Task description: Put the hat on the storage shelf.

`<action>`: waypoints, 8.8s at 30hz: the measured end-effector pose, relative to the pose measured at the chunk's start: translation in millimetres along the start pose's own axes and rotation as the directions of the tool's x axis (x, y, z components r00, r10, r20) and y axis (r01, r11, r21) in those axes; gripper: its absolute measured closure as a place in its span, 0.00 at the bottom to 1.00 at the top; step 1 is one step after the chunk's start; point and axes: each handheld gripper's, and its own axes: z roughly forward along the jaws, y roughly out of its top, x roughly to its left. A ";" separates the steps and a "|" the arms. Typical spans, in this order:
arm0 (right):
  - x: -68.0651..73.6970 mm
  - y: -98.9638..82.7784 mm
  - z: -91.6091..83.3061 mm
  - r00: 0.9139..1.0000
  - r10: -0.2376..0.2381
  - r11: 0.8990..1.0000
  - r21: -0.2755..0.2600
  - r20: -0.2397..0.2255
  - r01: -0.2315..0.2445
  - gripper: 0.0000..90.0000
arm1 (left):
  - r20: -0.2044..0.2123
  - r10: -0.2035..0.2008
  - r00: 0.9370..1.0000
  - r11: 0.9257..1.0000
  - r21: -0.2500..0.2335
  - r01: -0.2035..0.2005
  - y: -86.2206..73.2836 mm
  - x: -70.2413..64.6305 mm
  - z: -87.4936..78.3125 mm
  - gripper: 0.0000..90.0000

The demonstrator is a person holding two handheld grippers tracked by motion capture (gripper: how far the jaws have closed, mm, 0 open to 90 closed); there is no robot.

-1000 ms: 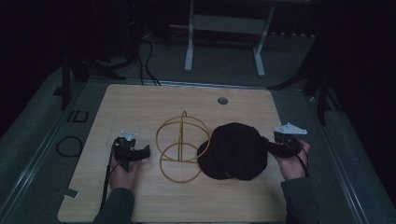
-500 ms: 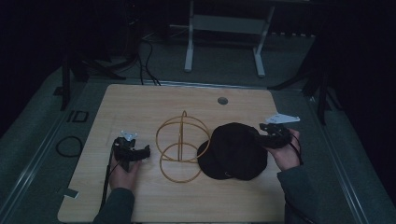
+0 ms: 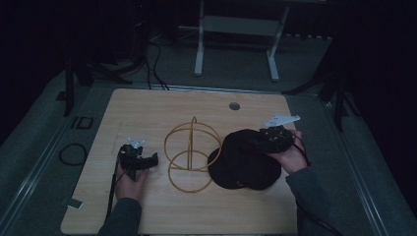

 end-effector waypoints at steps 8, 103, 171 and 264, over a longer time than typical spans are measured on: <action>10.7 5.6 14.0 0.997 -0.046 0.997 0.053 -0.060 0.049 0.30 | 0.000 0.000 1.000 1.000 0.000 0.000 0.0 0.0 0.0 0.13; 21.6 17.0 52.1 0.947 -0.198 0.879 0.382 -0.251 0.285 0.95 | -0.001 0.001 1.000 1.000 0.001 -0.001 0.1 0.1 -0.1 0.13; -24.0 81.1 -63.5 0.947 -0.199 0.949 0.193 -0.252 0.251 0.96 | 0.001 0.002 1.000 1.000 0.002 -0.002 0.1 0.1 -0.2 0.13; 2.9 158.3 -101.0 0.902 -0.227 0.966 -0.203 -0.367 0.160 0.96 | 0.006 0.008 1.000 1.000 0.000 -0.008 0.2 -0.6 -0.1 0.14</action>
